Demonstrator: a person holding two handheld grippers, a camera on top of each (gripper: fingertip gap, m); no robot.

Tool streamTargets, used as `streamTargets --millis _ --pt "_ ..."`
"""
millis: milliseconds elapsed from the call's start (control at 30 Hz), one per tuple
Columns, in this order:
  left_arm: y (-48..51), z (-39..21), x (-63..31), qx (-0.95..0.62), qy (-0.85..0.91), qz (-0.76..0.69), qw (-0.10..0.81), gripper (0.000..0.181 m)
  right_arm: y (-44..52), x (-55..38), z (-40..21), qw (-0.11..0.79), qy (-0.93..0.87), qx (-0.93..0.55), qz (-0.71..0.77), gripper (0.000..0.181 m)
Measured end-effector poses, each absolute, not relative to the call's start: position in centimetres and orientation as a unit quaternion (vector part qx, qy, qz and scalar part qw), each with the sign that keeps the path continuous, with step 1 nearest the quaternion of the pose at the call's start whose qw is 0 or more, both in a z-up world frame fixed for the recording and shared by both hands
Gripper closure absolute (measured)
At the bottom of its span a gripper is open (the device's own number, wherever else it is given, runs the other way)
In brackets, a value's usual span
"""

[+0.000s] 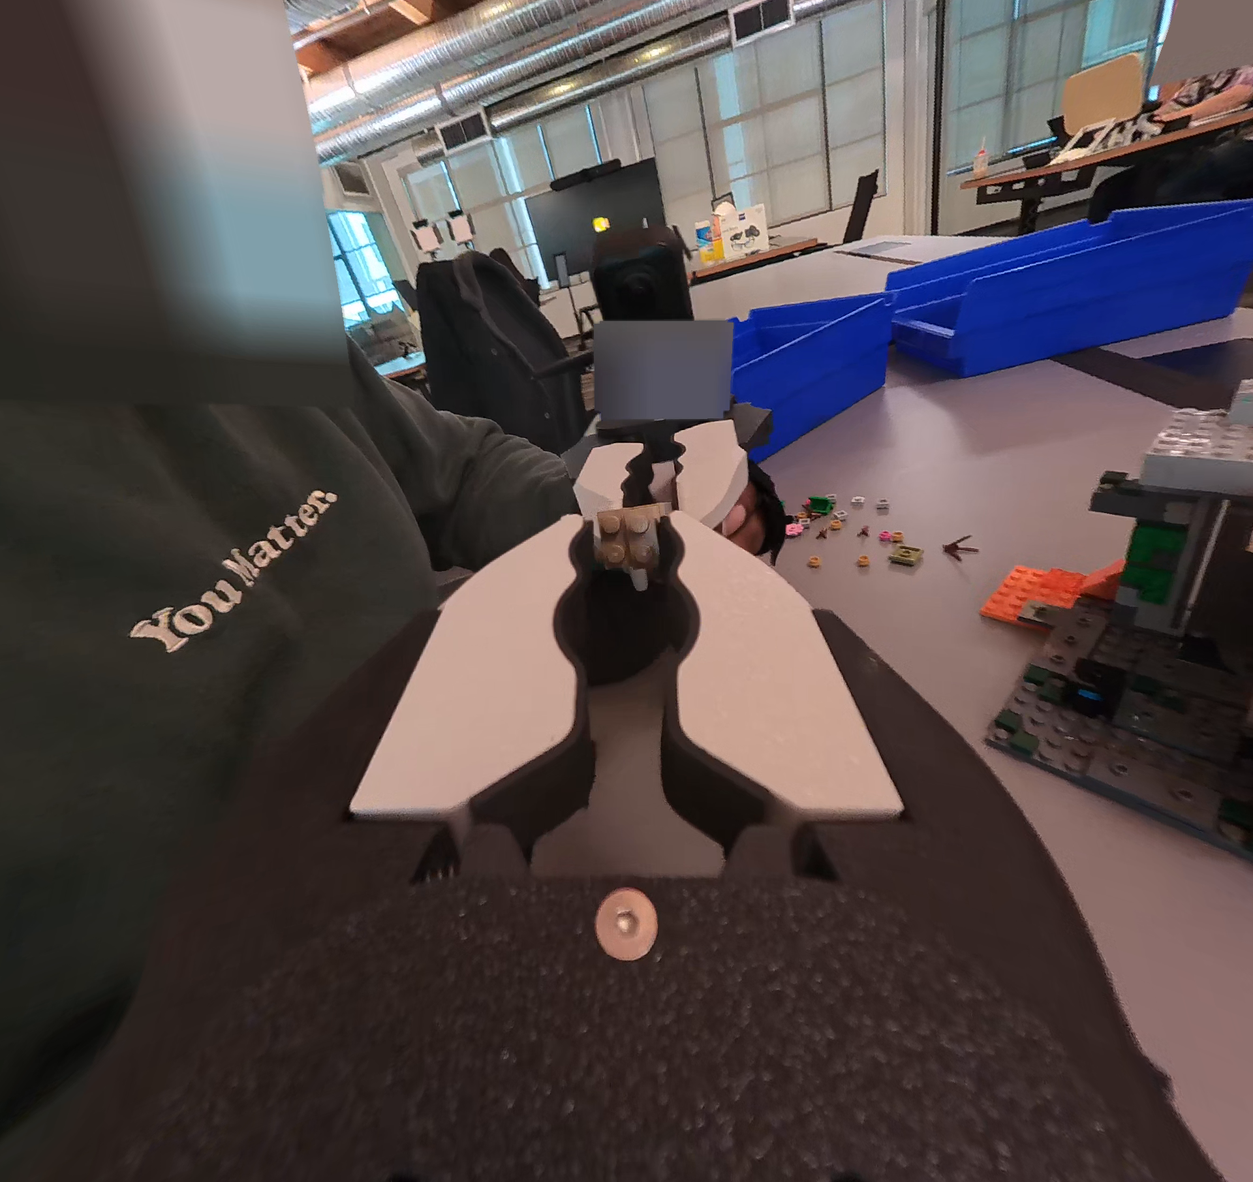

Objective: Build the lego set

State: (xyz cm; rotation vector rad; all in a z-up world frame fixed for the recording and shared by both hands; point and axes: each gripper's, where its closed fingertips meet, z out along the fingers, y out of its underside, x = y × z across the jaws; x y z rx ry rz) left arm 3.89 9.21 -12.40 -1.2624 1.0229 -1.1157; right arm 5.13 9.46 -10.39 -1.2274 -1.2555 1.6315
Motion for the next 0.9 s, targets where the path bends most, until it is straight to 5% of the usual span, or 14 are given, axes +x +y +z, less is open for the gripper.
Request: streamTargets --millis 567,900 --pt "11.4 -13.6 3.5 -0.597 0.405 -0.406 0.561 0.164 12.4 3.6 -12.9 0.539 -0.507 -0.567 0.361 0.151" --pt "12.3 -14.1 3.1 -0.627 0.388 -0.372 0.564 0.164 13.1 3.4 -13.5 0.566 -0.461 -0.603 0.321 0.15"
